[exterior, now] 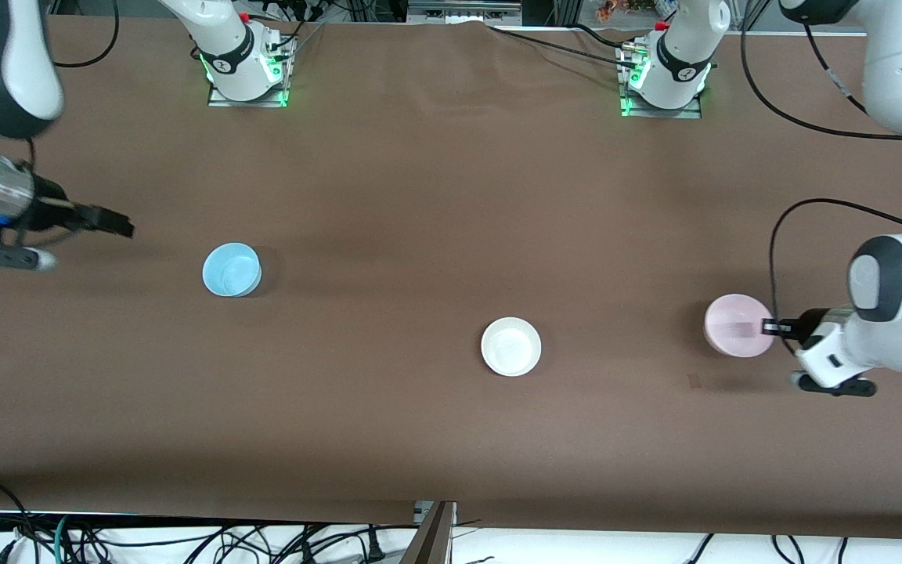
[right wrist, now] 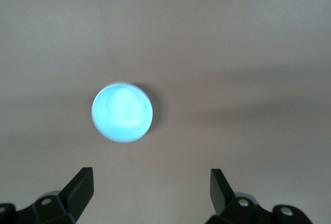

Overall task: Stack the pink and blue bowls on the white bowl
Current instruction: 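Carry the pink bowl onto the white bowl while the right gripper reaches blue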

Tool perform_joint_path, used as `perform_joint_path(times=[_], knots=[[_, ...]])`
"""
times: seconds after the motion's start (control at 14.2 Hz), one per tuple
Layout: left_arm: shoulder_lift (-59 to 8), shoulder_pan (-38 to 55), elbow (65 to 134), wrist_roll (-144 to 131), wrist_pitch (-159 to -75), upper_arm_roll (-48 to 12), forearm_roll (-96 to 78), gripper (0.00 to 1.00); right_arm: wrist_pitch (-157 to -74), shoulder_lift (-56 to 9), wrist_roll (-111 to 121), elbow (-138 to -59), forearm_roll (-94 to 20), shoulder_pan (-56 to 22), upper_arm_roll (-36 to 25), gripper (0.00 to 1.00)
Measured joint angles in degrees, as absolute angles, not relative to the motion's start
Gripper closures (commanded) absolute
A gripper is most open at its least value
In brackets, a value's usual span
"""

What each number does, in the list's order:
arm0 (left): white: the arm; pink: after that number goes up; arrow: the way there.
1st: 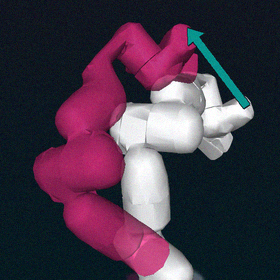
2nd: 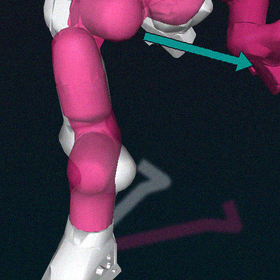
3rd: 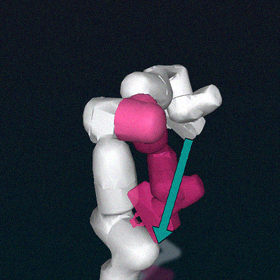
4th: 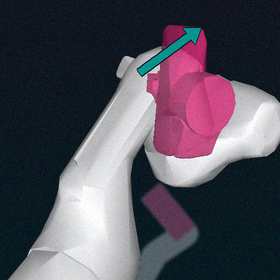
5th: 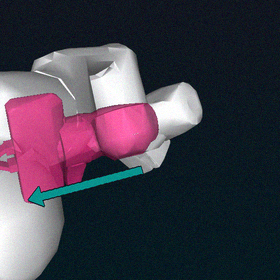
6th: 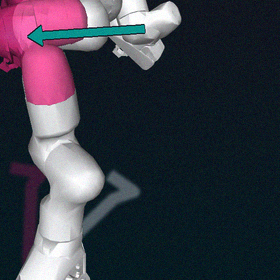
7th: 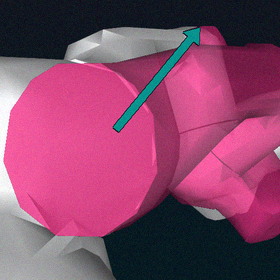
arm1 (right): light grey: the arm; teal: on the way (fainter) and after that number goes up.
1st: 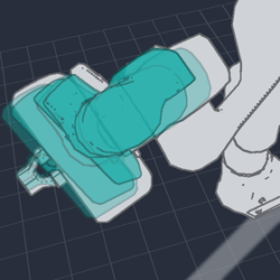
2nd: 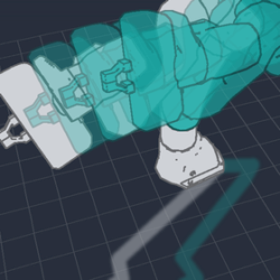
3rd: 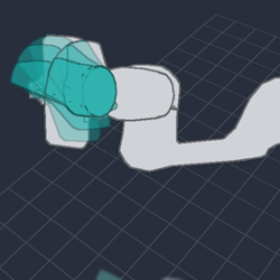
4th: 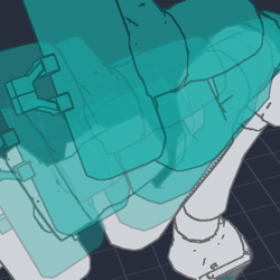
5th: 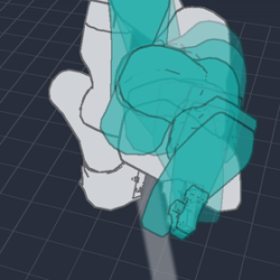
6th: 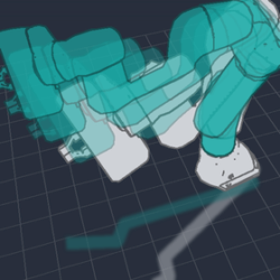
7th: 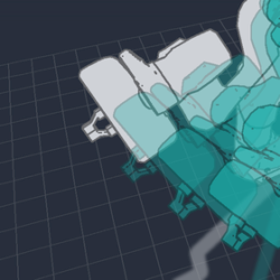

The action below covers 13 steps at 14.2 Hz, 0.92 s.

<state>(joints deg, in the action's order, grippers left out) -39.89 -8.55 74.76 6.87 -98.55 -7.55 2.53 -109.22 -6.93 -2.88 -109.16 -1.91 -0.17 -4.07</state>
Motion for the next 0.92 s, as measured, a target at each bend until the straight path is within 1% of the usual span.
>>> perform_joint_path(times=[0.14, 0.21, 0.35, 0.49, 0.63, 0.78, 0.92], knots=[[-39.6, -3.8, 74.2, 2.1, -98.4, -7.7, -2.6, 1.00, -123.1, -9.7, -2.8, -116.4, -1.9, -0.2, -4.1, 0.00], [-39.6, -1.8, 74.1, -0.7, -98.4, -7.7, -5.4, 1.00, -128.5, -11.6, -2.4, -119.0, -1.9, -0.2, -4.1, 0.00], [-39.8, 2.3, 74.1, -7.4, -100.3, -7.7, -8.2, 1.00, -134.3, -15.7, -1.9, -121.0, -1.9, -0.3, -4.0, 0.00], [-40.5, 6.8, 74.1, -15.8, -105.1, -7.7, -8.8, 1.00, -136.7, -19.0, -1.8, -121.0, -1.9, -0.8, -3.7, 0.01], [-42.0, 10.1, 74.1, -22.0, -111.3, -7.7, -10.4, 1.00, -137.0, -20.1, -1.8, -121.0, -1.9, -2.0, -3.7, 0.02], [-43.6, 11.3, 74.1, -23.6, -114.6, -7.6, -14.0, 1.00, -137.0, -20.6, -1.8, -121.0, -1.9, -3.1, -3.7, 0.07], [-44.9, 12.2, 74.1, -24.0, -117.3, -7.6, -16.9, 1.00, -137.0, -21.5, -1.8, -121.0, -1.9, -4.2, -3.7, 0.09]])
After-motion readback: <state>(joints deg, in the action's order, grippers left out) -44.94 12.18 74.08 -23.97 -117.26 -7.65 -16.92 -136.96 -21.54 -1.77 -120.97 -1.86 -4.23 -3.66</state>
